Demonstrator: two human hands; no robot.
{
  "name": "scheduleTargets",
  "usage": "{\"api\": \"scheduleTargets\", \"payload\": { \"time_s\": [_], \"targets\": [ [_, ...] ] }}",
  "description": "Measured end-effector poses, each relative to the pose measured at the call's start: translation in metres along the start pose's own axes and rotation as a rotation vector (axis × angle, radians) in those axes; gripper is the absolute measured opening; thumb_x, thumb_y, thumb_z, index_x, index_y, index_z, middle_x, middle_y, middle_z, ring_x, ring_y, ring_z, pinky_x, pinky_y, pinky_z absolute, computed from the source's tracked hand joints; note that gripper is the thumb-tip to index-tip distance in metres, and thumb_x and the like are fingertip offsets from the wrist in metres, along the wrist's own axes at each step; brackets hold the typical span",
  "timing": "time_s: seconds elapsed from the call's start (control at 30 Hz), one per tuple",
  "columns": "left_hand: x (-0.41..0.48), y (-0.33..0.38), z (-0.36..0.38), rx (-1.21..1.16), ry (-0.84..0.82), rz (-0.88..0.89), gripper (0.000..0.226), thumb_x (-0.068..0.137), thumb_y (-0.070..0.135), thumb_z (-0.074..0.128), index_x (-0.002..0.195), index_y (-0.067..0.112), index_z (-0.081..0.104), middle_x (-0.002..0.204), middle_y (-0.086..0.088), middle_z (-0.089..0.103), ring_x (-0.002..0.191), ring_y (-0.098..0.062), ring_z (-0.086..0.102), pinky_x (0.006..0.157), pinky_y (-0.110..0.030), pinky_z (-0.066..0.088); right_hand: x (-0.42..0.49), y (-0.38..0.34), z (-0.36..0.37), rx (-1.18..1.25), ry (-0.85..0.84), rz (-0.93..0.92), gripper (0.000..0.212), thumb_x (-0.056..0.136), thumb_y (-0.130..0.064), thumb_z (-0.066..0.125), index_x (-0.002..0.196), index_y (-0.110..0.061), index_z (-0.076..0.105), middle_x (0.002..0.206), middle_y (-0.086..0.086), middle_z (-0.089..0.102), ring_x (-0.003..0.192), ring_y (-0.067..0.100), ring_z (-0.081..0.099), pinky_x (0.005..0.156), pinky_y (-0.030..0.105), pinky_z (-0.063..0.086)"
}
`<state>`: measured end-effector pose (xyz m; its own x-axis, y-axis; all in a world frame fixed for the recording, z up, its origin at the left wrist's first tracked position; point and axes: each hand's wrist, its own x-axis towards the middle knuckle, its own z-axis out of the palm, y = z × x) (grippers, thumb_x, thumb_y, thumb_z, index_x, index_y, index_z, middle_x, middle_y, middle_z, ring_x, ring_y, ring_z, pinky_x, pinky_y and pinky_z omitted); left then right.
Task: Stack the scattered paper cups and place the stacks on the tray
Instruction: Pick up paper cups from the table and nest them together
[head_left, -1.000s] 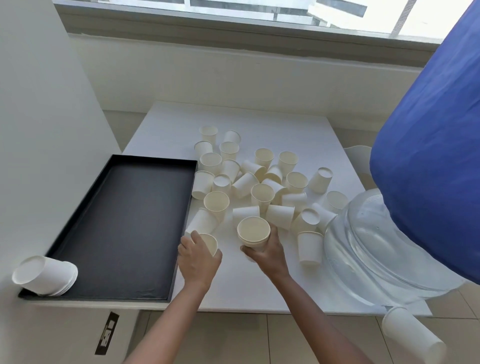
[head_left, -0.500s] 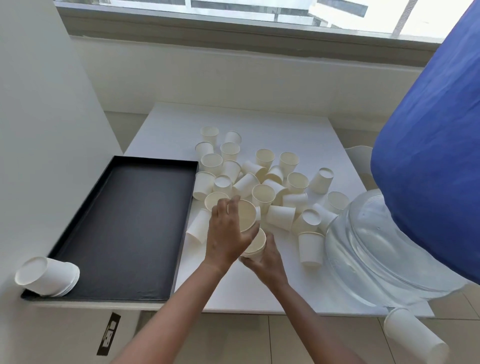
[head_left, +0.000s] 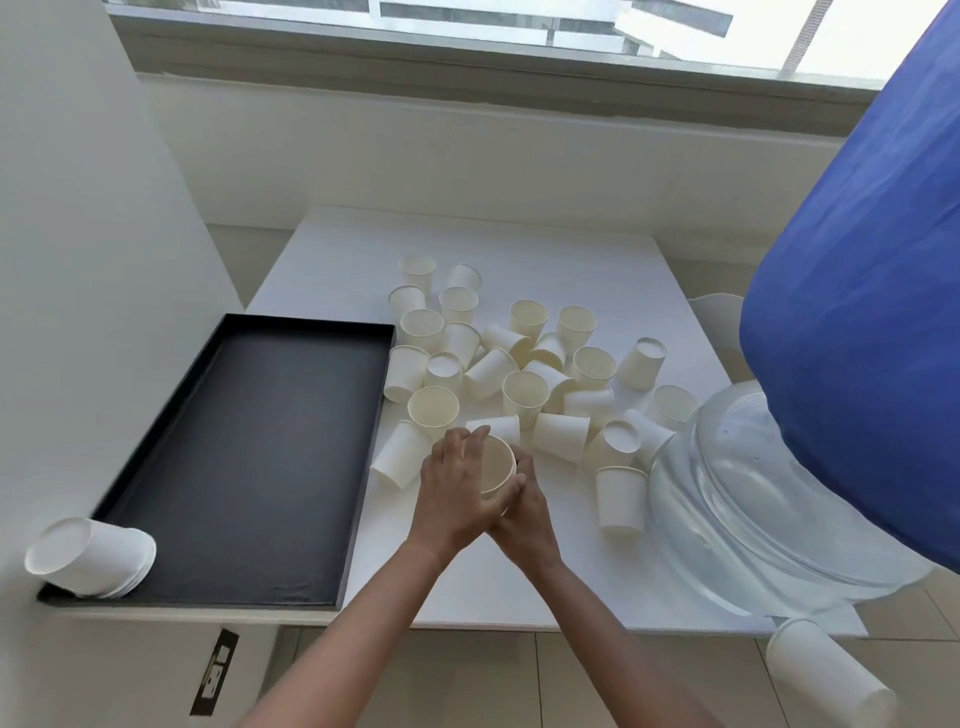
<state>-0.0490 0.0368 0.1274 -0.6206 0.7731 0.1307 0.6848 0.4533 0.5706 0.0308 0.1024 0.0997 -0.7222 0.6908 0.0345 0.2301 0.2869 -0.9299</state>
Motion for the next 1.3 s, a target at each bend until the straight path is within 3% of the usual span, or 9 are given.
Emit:
{"api": "scheduleTargets", "payload": {
  "time_s": [0.1, 0.2, 0.27, 0.33, 0.5, 0.7, 1.03, 1.2, 1.3],
  "targets": [
    [-0.002, -0.004, -0.005, -0.003, -0.053, 0.029, 0.086, 0.076, 0.074, 0.027, 0.143, 0.020, 0.025, 0.138, -0.003, 0.034, 0.131, -0.018, 0.028, 0.107, -0.030, 0.020, 0.001, -0.002, 0.002, -0.034, -0.015, -0.025, 0.069, 0.072, -0.020, 0.072, 0.130, -0.013, 0.036, 0.124, 0.005, 0.054, 0.103, 0.019, 0.059, 0.081, 0.023, 0.048],
    [0.002, -0.012, -0.011, -0.027, -0.016, 0.007, 0.089, 0.071, 0.072, 0.012, 0.140, 0.019, 0.032, 0.138, -0.003, 0.039, 0.131, -0.018, 0.031, 0.105, -0.031, 0.022, 0.001, -0.003, 0.002, -0.009, 0.009, -0.019, 0.071, 0.067, -0.026, 0.079, 0.125, -0.016, 0.038, 0.118, 0.002, 0.056, 0.103, 0.016, 0.058, 0.080, 0.015, 0.045],
    [0.009, -0.022, -0.013, 0.008, 0.052, -0.056, 0.075, 0.082, 0.064, 0.027, 0.138, 0.014, 0.036, 0.135, -0.007, 0.044, 0.128, -0.023, 0.037, 0.103, -0.034, 0.026, 0.003, -0.001, 0.001, -0.006, 0.027, -0.011, 0.072, 0.065, -0.024, 0.082, 0.123, -0.018, 0.039, 0.118, -0.001, 0.056, 0.104, 0.013, 0.056, 0.078, 0.010, 0.043],
    [0.016, -0.034, -0.015, 0.071, 0.080, -0.143, 0.058, 0.090, 0.042, 0.045, 0.136, 0.008, 0.036, 0.132, -0.014, 0.045, 0.125, -0.029, 0.040, 0.101, -0.038, 0.032, 0.004, 0.001, 0.000, -0.032, 0.033, -0.002, 0.071, 0.065, -0.018, 0.082, 0.122, -0.018, 0.039, 0.116, -0.004, 0.054, 0.104, 0.013, 0.054, 0.077, 0.012, 0.040],
    [0.022, -0.057, -0.016, 0.162, 0.023, -0.265, 0.047, 0.092, 0.023, 0.045, 0.134, 0.003, 0.034, 0.130, -0.019, 0.044, 0.119, -0.032, 0.044, 0.096, -0.038, 0.037, 0.001, 0.010, -0.002, -0.091, 0.033, 0.022, 0.070, 0.065, -0.017, 0.081, 0.121, -0.018, 0.039, 0.110, -0.007, 0.052, 0.098, 0.011, 0.050, 0.075, 0.015, 0.036],
    [0.024, -0.070, -0.009, 0.292, -0.114, -0.358, 0.062, 0.091, 0.027, 0.050, 0.140, 0.006, 0.019, 0.128, -0.018, 0.041, 0.120, -0.031, 0.043, 0.098, -0.037, 0.040, -0.002, 0.015, -0.005, -0.101, 0.034, 0.056, 0.071, 0.065, -0.016, 0.081, 0.121, -0.017, 0.039, 0.109, -0.005, 0.052, 0.096, 0.012, 0.050, 0.068, 0.005, 0.033],
    [0.030, -0.076, -0.003, 0.256, -0.223, -0.507, 0.058, 0.087, 0.023, 0.055, 0.133, 0.005, 0.025, 0.131, -0.017, 0.045, 0.114, -0.032, 0.052, 0.090, -0.039, 0.044, -0.004, 0.017, -0.006, -0.113, 0.004, 0.091, 0.072, 0.065, -0.018, 0.081, 0.123, -0.017, 0.038, 0.111, -0.005, 0.052, 0.099, 0.013, 0.050, 0.077, 0.020, 0.038],
    [0.034, -0.079, -0.001, 0.257, -0.248, -0.551, 0.089, 0.080, 0.040, 0.062, 0.142, 0.006, 0.008, 0.136, -0.017, 0.040, 0.121, -0.029, 0.047, 0.093, -0.036, 0.041, -0.005, 0.018, -0.007, -0.104, 0.005, 0.100, 0.071, 0.065, -0.017, 0.081, 0.122, -0.019, 0.038, 0.110, -0.006, 0.053, 0.099, 0.012, 0.051, 0.076, 0.017, 0.037],
    [0.037, -0.078, 0.002, 0.203, -0.257, -0.544, 0.097, 0.080, 0.042, 0.063, 0.144, 0.007, -0.001, 0.140, -0.019, 0.036, 0.125, -0.030, 0.043, 0.097, -0.038, 0.039, -0.007, 0.021, -0.009, -0.099, 0.011, 0.103, 0.071, 0.064, -0.017, 0.081, 0.121, -0.021, 0.038, 0.112, -0.007, 0.053, 0.099, 0.011, 0.051, 0.071, 0.006, 0.036]
  ]
}}
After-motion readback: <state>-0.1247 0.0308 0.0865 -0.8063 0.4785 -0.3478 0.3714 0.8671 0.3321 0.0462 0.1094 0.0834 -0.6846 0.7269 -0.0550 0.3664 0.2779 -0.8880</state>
